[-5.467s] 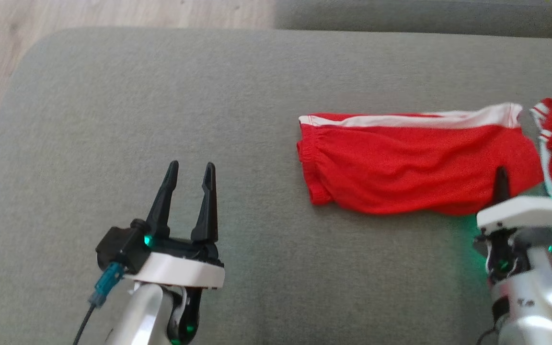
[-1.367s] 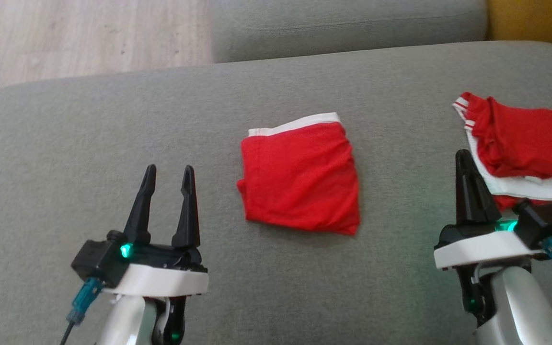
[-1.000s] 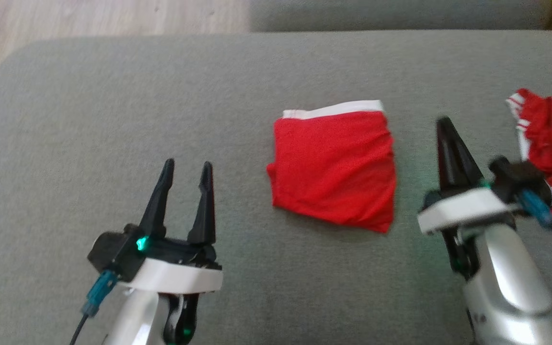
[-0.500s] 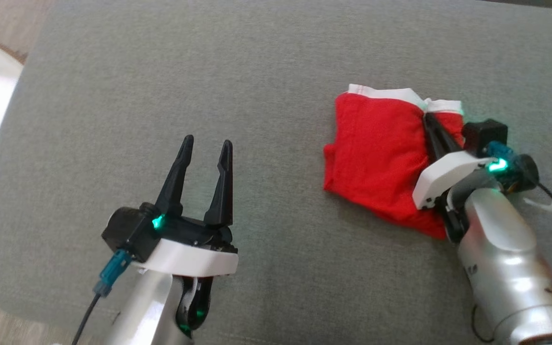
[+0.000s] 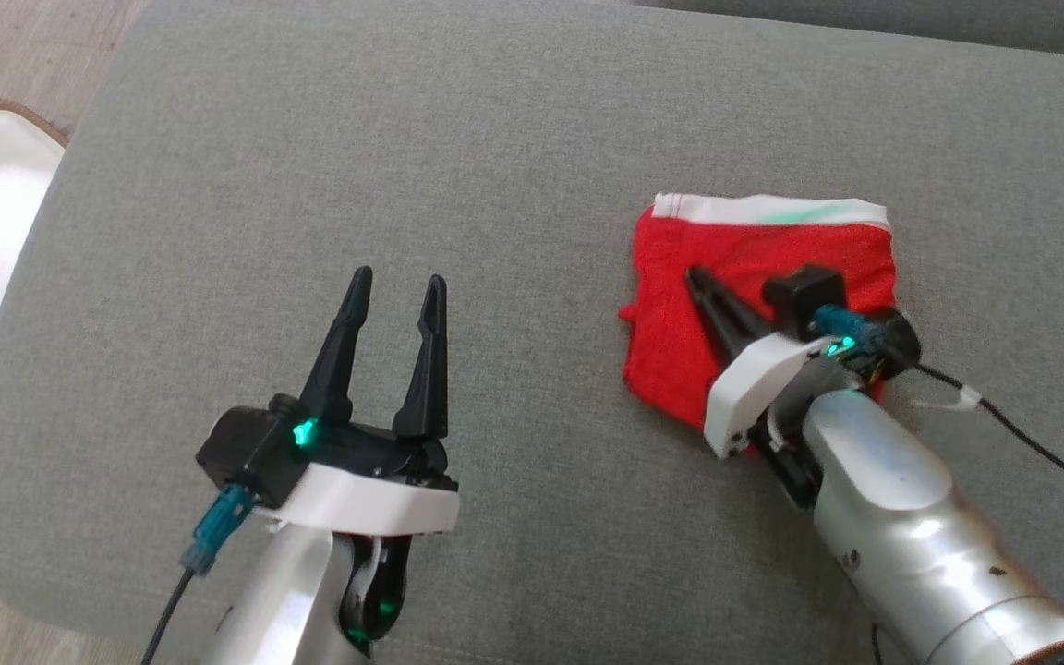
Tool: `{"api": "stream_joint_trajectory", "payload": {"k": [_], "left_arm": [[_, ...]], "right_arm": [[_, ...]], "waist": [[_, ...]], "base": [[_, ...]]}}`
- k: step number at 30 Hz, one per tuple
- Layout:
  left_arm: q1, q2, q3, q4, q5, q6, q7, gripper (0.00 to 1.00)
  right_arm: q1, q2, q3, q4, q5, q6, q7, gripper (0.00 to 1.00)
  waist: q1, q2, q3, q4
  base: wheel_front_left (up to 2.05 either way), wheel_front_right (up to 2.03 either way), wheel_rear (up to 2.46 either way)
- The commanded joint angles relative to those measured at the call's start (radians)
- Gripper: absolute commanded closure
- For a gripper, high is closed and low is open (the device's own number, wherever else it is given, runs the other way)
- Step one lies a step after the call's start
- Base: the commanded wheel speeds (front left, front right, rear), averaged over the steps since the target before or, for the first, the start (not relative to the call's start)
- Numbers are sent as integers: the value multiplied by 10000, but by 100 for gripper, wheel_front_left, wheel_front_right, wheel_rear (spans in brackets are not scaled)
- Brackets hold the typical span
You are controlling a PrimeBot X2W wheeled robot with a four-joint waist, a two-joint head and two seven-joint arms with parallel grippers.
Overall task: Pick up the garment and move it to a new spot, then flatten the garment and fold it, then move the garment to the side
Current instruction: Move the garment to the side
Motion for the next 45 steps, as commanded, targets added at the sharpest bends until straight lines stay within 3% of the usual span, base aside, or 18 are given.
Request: {"api": "stream_joint_trajectory", "payload": {"k": [1, 7, 11, 17, 27, 33, 34, 36, 45], "left_arm": [[-126, 54, 225, -336, -25, 50, -51, 0], [-3, 54, 507, -313, 43, 70, -51, 0], [46, 54, 725, -313, 116, 36, -51, 0], [162, 54, 1083, -377, 306, -41, -51, 0], [391, 54, 1565, -547, 564, -162, -51, 0], [681, 54, 1699, -501, 630, -253, -51, 0], [750, 54, 1710, -476, 647, -270, -51, 0], [886, 54, 1732, -445, 664, -300, -51, 0], [1165, 54, 1750, -434, 720, -365, -51, 0]], "right_arm": [[115, 202, 392, -142, 212, -7, 102, 100], [102, 202, 1786, -218, 1099, -7, 410, 100], [-127, 202, 1600, -237, 1446, -7, -117, 100], [-150, 124, -29, -629, 1004, -7, -516, 100], [2587, 39, -3851, -4791, -1031, -7, -528, 100], [4329, 190, -4829, -6423, -1431, -7, -529, 100], [4531, 194, -4841, -6526, -1266, -7, -529, 96], [4841, 197, -4833, -6690, -1089, -7, -529, 0], [5200, 200, -4888, -6854, -865, -7, -530, 0]], "waist": [[1, 0, 6, -7], [1, 0, -52, -302], [1, 0, -236, -713], [1, 0, -668, -1573], [1, 0, -1123, -2719], [1, 0, -1388, -3060], [1, 0, -1431, -3102], [1, 0, -1508, -3168], [1, 0, -1631, -3205]], "base": [[0, 0, 0], [0, 0, 0], [0, 0, 0], [0, 0, 0], [0, 0, 0], [0, 0, 0], [0, 0, 0], [0, 0, 0], [0, 0, 0]]}}
